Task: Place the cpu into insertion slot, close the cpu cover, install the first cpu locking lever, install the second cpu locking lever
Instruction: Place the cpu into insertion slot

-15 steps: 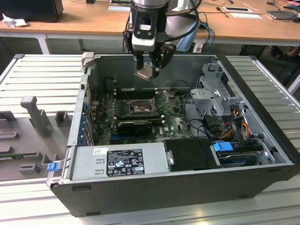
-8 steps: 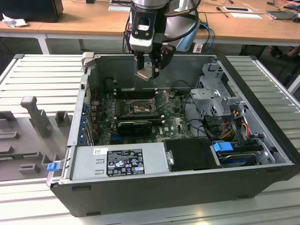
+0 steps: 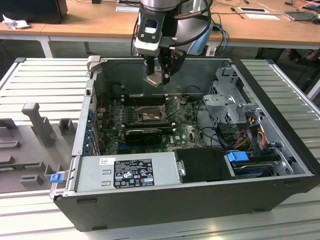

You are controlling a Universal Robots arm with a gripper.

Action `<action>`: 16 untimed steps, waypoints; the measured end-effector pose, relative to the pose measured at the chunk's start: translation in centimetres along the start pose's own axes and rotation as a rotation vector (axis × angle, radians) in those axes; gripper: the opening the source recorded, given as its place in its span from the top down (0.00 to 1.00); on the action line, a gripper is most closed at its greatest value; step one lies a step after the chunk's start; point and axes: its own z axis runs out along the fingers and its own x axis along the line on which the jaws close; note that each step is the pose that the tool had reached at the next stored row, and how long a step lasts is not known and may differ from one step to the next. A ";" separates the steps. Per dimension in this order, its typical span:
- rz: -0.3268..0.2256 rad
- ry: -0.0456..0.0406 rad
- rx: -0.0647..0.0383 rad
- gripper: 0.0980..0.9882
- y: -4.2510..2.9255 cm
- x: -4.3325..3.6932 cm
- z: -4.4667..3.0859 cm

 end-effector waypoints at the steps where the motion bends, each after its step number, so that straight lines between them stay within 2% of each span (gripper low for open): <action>1: 0.010 -0.0009 0.000 0.51 0.00 0.00 0.03; 6: 0.062 -0.0054 -0.001 0.51 -0.05 0.02 0.19; 12: 0.093 -0.0080 -0.002 0.51 -0.12 0.07 0.29; 16: 0.159 -0.0138 -0.003 0.51 -0.13 0.08 0.34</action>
